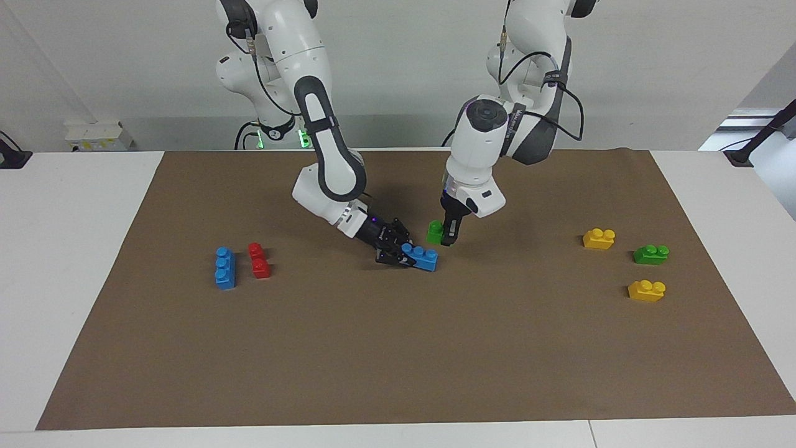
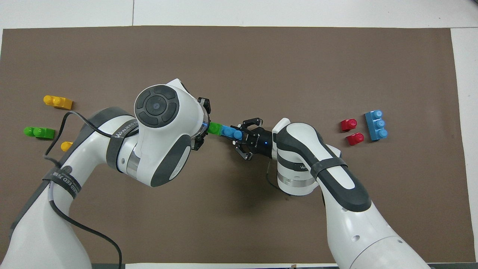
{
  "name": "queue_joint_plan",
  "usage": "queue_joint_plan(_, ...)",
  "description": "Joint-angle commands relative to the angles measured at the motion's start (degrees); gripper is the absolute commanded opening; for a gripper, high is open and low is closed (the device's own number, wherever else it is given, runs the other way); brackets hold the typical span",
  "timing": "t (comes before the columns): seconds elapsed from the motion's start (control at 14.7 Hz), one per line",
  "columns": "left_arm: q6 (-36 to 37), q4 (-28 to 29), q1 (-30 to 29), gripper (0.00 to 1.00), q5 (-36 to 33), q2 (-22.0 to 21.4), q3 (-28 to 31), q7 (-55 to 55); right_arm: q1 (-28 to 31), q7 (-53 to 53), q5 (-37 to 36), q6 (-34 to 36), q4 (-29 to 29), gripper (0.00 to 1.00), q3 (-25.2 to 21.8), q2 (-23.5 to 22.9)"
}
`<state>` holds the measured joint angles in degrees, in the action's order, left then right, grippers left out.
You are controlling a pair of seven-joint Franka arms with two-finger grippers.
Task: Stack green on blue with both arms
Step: 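Lower the green block onto the blue block held by the right gripper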
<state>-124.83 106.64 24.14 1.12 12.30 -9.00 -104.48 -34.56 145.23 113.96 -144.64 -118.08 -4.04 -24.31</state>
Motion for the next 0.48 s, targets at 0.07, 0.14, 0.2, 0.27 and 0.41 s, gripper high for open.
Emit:
queue_joint_plan(0.07,-2.95,1.91,1.6,0.0,-1.04,-0.35,0.92,-2.66,0.64,2.43,0.74,0.94,-1.37,0.01,0.35,0.32)
queue_joint_plan(0.14,-3.57,1.91,1.87,0.0,-1.04,-0.18,0.92,-3.1,0.64,2.34,0.83,0.94,-1.37,0.01,0.35,0.32)
queue_joint_plan(0.2,-4.1,1.91,1.87,0.0,-1.04,0.17,0.92,-3.36,0.64,2.25,0.92,0.94,-1.28,0.01,0.35,0.32)
queue_joint_plan(0.27,-4.1,1.82,1.87,0.0,-1.12,0.53,0.92,-3.37,0.55,2.25,1.0,0.85,-1.28,0.01,0.35,0.32)
queue_joint_plan(0.41,-4.28,1.82,2.57,0.0,-1.38,1.14,1.0,-3.45,0.46,2.25,1.18,0.85,-1.28,0.01,0.35,0.32)
